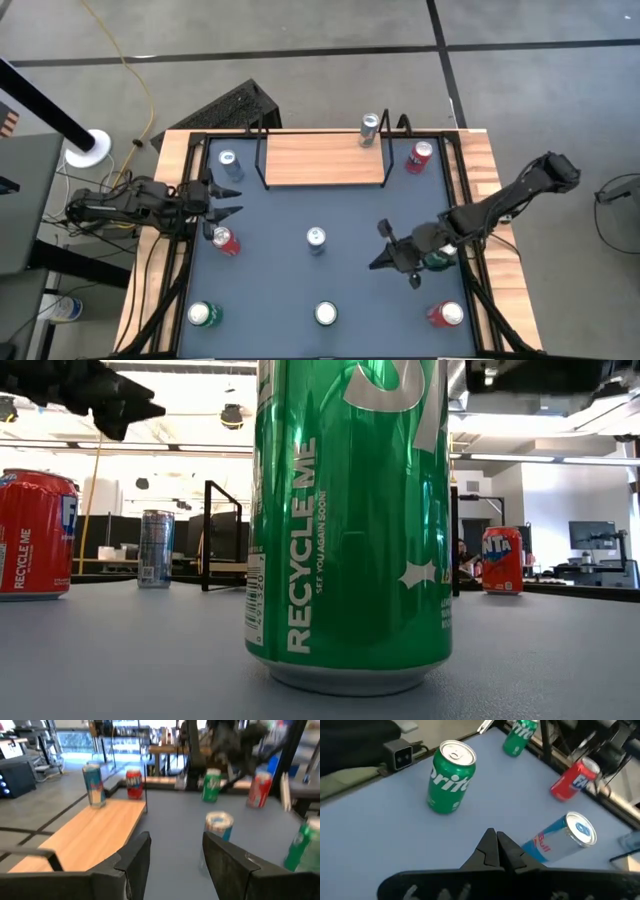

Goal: Place canned beverage on shelf
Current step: Put the bottom blue soda can on the shelf aligned with the other blue soda can

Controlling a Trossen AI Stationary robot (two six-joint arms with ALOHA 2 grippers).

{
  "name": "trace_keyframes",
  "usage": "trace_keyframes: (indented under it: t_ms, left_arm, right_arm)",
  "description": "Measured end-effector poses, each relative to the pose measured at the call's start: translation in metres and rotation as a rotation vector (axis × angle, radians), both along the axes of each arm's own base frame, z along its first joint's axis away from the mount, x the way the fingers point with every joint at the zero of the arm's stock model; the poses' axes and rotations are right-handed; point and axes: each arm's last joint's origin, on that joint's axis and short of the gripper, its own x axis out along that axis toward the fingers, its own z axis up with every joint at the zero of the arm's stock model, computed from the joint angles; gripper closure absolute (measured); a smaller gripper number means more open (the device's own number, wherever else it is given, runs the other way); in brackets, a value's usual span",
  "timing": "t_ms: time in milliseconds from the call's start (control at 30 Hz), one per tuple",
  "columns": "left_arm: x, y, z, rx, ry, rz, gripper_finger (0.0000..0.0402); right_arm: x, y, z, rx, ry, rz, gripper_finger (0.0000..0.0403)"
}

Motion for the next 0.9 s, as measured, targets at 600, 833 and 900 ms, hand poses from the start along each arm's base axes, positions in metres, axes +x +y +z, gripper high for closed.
trace_keyframes:
  t_ms: [600, 833, 900]
  left_arm:
    - [0.089, -0.023, -0.002, 0.074, -0.091, -0.344, 0.0230]
    - [0.130, -0.034, -0.007, 0.129, -0.043, -0.271, 0.0230]
    - [0.143, -0.037, -0.010, 0.153, -0.005, -0.237, 0.0230]
  right_arm:
    - [-0.001, -0.001, -0.029, 0.012, 0.010, -0.013, 0.0403]
    - [0.000, -0.004, -0.029, 0.015, 0.004, -0.027, 0.0403]
    - [0.000, -0.004, -0.029, 0.018, 0.004, -0.028, 0.0403]
